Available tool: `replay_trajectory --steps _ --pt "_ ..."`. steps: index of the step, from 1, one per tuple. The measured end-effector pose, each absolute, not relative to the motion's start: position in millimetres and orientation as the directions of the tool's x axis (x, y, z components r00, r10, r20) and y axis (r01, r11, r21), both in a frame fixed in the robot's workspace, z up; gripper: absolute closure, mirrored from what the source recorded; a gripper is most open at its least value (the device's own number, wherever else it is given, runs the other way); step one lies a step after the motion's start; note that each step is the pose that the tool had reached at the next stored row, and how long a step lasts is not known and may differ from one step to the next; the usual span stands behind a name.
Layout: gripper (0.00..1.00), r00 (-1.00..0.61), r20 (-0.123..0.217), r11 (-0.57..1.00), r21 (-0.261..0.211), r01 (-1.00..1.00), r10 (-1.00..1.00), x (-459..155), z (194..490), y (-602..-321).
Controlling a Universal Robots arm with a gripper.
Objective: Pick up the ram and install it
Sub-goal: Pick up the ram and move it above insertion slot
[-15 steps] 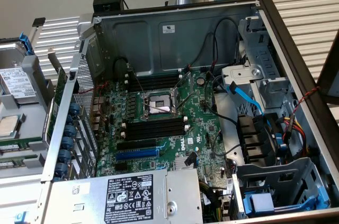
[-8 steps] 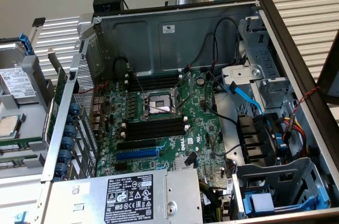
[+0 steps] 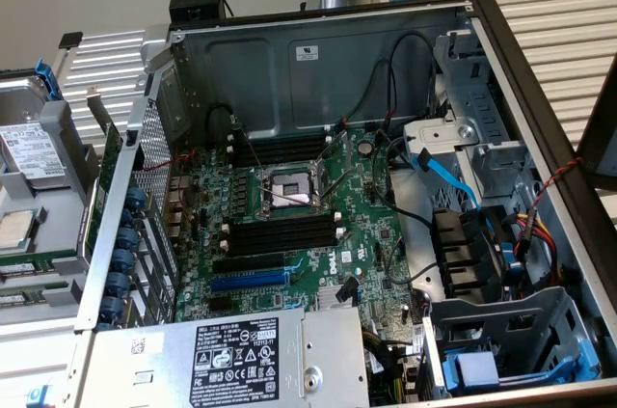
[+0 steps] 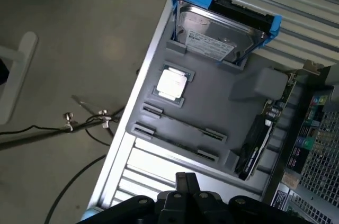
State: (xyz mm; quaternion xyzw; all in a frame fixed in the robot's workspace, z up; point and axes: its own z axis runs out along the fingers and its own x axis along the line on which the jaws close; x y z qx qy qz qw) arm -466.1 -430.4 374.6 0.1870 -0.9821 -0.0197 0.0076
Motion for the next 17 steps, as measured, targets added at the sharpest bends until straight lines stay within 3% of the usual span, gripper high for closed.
replay_trajectory --steps 17 --pt "0.89 -0.773 0.008 0.773 0.042 -0.634 -0.634 -466.1 374.7 -430.4"
